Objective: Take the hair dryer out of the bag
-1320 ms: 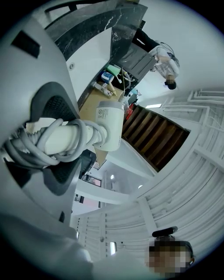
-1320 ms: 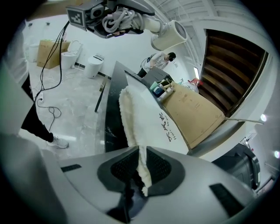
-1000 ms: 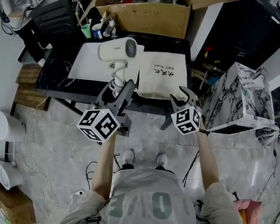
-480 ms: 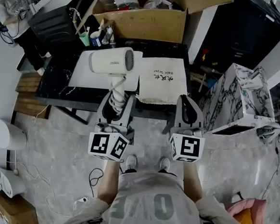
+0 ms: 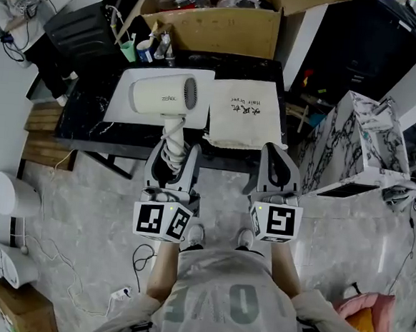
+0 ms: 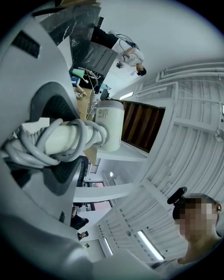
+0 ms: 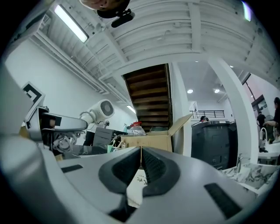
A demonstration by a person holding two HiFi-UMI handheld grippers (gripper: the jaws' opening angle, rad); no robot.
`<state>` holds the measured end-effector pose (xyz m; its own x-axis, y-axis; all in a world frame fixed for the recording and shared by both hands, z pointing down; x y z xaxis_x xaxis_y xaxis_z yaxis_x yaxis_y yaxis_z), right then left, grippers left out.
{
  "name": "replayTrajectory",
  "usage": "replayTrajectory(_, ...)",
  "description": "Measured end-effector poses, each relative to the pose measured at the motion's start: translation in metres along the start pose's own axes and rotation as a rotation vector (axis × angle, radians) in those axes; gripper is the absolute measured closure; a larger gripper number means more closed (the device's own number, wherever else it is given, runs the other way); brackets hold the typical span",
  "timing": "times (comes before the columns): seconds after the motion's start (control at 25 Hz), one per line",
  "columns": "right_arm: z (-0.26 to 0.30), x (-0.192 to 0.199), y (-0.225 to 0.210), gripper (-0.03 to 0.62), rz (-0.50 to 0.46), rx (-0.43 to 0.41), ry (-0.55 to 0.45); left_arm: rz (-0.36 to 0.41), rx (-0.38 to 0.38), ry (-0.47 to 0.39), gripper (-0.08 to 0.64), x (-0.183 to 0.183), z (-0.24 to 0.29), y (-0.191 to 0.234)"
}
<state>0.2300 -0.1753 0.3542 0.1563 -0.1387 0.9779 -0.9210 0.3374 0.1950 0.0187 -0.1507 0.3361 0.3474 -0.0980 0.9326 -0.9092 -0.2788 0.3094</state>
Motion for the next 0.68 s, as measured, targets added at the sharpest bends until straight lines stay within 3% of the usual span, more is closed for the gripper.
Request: replayTrajectory(0.68, 0.012, 0.011, -0.014, 0.557, -0.026, 0.006, 0.035, -0.011, -0.058, -0.047, 0.281, -0.013, -0.002, 0.016)
Point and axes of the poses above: the fingertips, and each gripper's own axes: z forward along the fingers, y to its left, x out of its underside, the point moved 5 cm from there along -z, backward along the fingers, and after that the axes turned 5 degrees about -z, right-handed, at the moved point
